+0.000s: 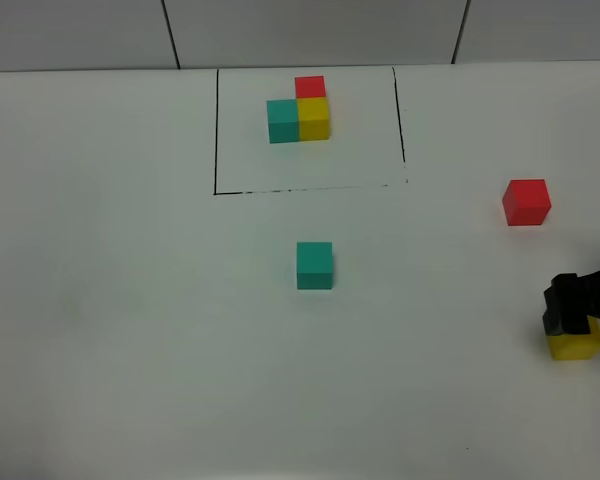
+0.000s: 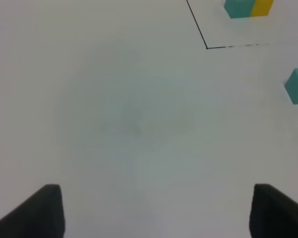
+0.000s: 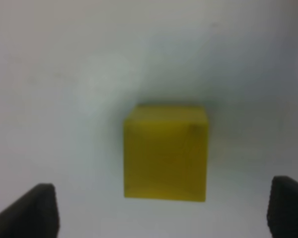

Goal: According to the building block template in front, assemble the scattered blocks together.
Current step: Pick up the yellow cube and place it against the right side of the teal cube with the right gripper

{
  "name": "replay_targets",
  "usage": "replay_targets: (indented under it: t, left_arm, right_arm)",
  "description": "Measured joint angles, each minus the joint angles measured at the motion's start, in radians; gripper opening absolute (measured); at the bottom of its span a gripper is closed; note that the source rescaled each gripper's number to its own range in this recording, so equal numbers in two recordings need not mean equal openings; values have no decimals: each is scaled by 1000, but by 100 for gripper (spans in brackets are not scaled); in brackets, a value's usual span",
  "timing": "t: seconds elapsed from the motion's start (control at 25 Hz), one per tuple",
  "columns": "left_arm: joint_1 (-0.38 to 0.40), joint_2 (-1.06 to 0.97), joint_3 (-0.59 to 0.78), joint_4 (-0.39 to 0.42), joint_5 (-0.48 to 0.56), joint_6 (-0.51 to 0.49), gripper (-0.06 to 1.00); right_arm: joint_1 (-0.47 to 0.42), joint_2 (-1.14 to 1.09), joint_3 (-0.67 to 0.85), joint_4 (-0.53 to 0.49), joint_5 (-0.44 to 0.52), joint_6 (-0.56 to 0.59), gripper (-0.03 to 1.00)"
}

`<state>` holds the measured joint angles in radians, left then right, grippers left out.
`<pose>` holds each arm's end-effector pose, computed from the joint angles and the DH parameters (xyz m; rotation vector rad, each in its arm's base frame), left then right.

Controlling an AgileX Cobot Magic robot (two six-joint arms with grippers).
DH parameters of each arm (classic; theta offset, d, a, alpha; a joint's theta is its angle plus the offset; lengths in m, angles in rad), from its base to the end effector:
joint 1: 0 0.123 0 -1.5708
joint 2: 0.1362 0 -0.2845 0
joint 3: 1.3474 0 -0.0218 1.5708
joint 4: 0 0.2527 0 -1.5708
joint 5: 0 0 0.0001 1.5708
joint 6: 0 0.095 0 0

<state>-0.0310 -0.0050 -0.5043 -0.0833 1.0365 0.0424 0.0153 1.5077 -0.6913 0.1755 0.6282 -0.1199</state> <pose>0.0003 -0.0068 0.2799 0.0768 2.0078 -0.0919 0.2442 0.0135 0.1624 -0.0060 2.9190 0.1562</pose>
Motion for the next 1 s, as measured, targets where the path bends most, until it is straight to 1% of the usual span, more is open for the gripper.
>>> replay_targets:
  t: [0.48, 0.68, 0.76, 0.8, 0.84, 0.92, 0.96, 1.0]
  left_arm:
    - [0, 0, 0, 0, 0, 0, 80]
    - [0, 0, 0, 0, 0, 0, 80]
    - [0, 0, 0, 0, 0, 0, 80]
    - [0, 0, 0, 0, 0, 0, 80]
    - [0, 0, 0, 0, 0, 0, 80]
    - [0, 0, 0, 0, 0, 0, 80]
    - [0, 0, 0, 0, 0, 0, 80]
    - [0, 0, 0, 0, 0, 0, 80]
  right_arm:
    - [9, 155, -1, -2, -96, -1, 72]
    - [9, 186, -1, -1, -113, -2, 72]
    - [9, 191, -1, -1, -113, -2, 69]
    - [9, 191, -1, -1, -113, -2, 65]
    - [9, 192, -1, -1, -112, -2, 58]
    - [9, 192, -1, -1, -111, -2, 38]
    - [9, 192, -1, -1, -111, -2, 21]
    - [9, 192, -1, -1, -110, -3, 3]
